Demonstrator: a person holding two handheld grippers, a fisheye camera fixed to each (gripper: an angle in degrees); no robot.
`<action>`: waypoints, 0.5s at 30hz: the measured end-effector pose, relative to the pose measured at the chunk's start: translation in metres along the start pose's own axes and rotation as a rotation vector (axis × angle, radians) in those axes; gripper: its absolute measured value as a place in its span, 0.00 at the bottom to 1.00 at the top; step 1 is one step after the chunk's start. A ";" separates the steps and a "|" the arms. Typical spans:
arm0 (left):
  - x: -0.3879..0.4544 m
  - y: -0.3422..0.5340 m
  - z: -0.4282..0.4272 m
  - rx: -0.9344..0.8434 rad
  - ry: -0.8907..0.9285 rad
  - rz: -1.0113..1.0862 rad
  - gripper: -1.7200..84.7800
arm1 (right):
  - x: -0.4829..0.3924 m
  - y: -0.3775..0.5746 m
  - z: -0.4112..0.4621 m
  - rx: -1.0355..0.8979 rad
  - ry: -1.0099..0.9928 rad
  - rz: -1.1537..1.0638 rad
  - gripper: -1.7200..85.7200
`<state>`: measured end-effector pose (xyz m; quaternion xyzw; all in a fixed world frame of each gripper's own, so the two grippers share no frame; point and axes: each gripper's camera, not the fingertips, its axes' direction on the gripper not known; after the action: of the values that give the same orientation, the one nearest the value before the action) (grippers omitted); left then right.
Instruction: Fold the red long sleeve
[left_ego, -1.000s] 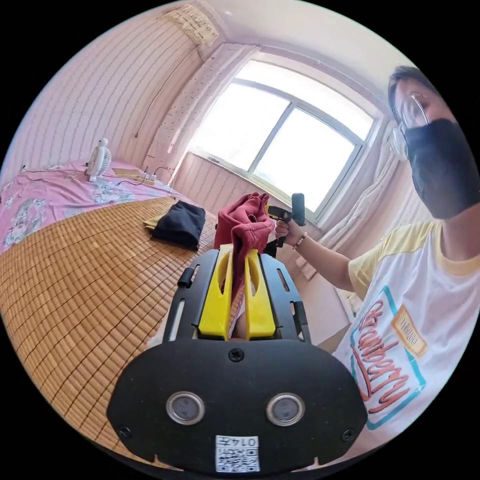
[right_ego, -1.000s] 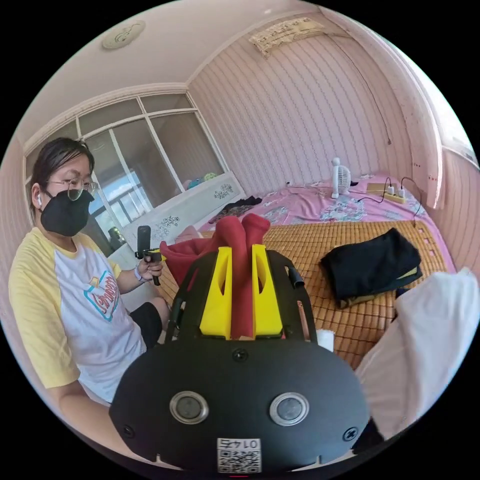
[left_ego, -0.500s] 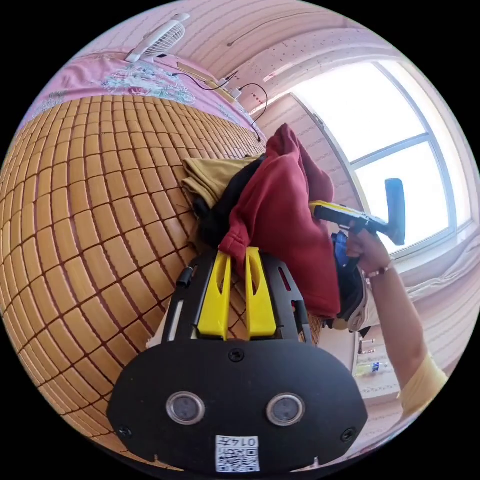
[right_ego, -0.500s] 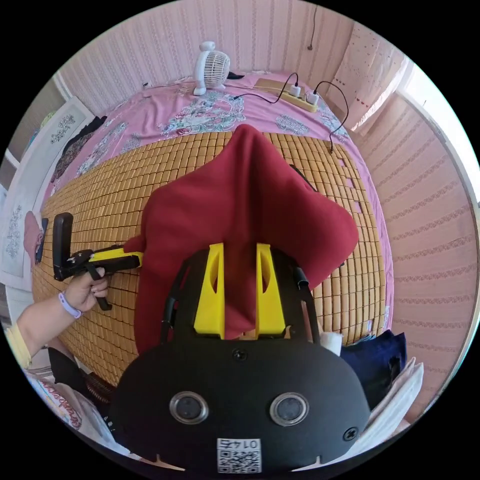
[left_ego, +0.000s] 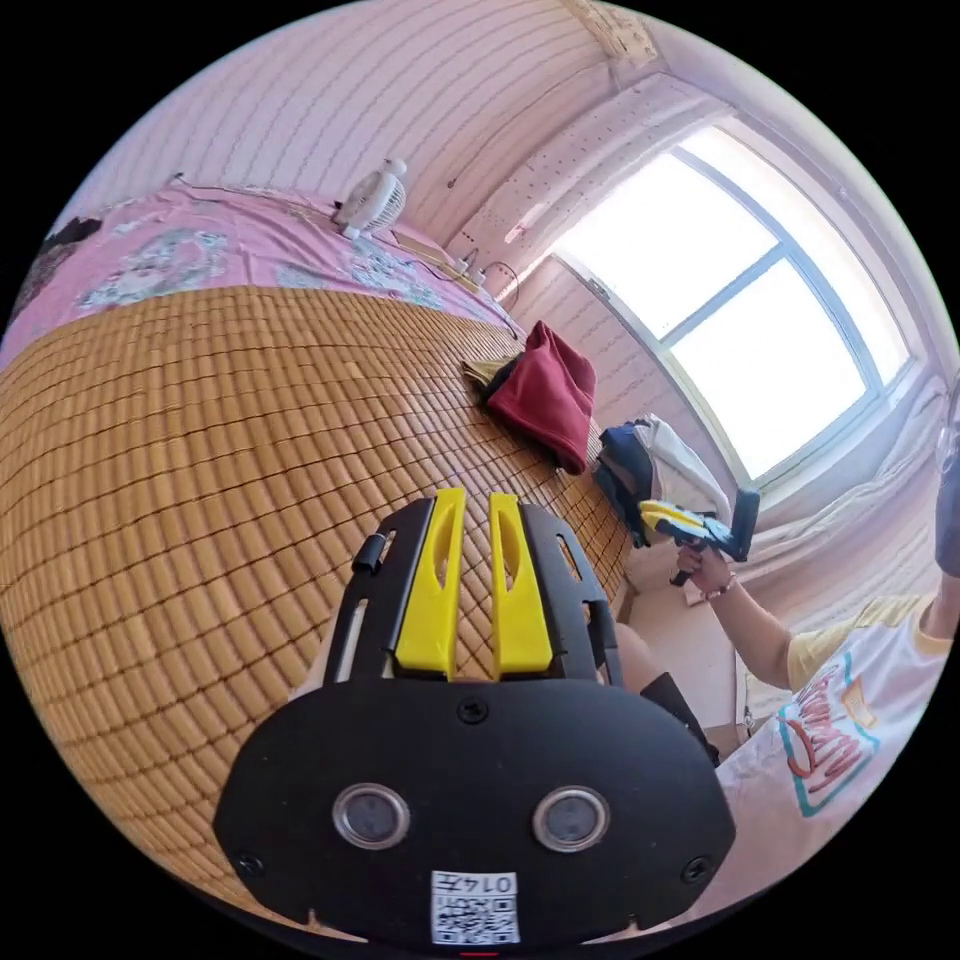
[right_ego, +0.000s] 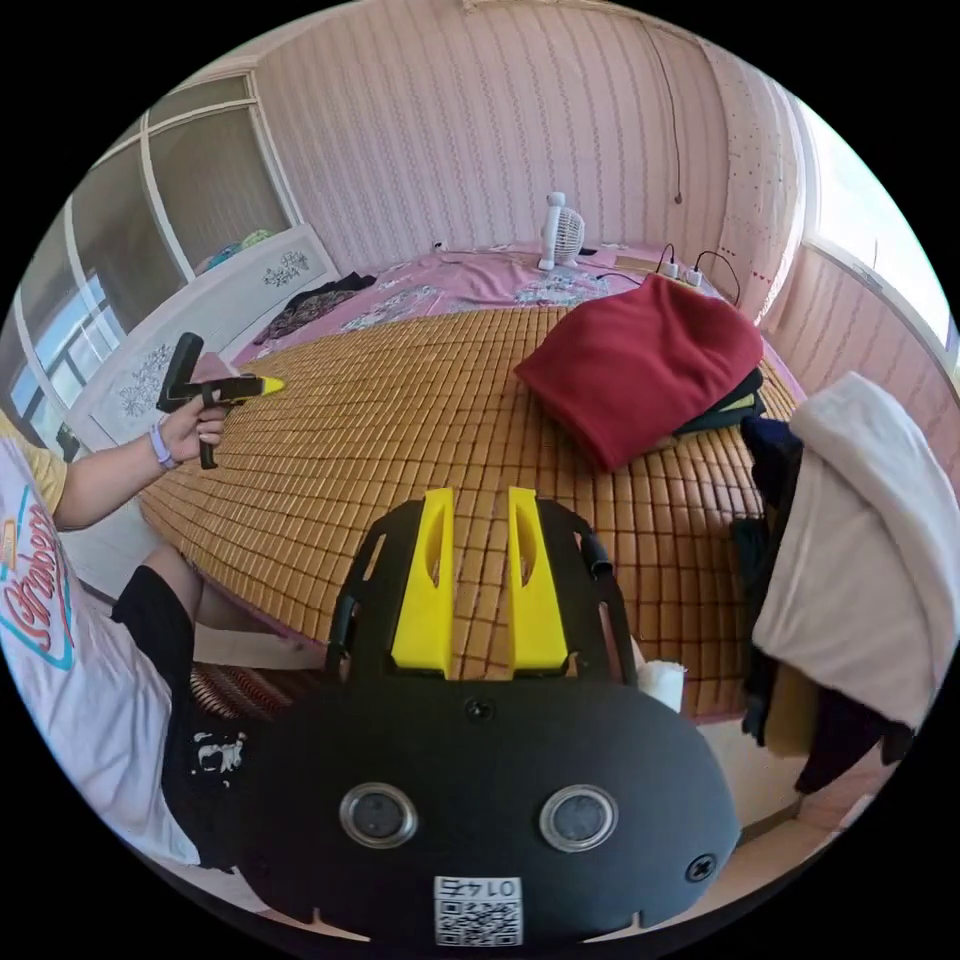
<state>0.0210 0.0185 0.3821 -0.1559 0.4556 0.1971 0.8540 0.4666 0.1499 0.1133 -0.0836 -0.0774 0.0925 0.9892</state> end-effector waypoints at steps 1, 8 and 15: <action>-0.002 0.029 -0.047 0.074 -0.056 -0.021 0.05 | -0.010 0.010 0.002 -0.011 -0.009 0.009 0.12; -0.017 0.193 -0.246 0.444 -0.465 -0.194 0.04 | -0.143 0.027 0.045 -0.124 -0.267 -0.129 0.13; -0.087 0.317 -0.303 0.501 -0.509 -0.479 0.09 | -0.323 -0.045 0.110 -0.132 -0.417 -0.558 0.11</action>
<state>-0.3921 0.1434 0.2653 0.0085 0.2152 -0.0912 0.9723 0.1423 0.0592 0.1841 -0.1025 -0.3036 -0.1714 0.9316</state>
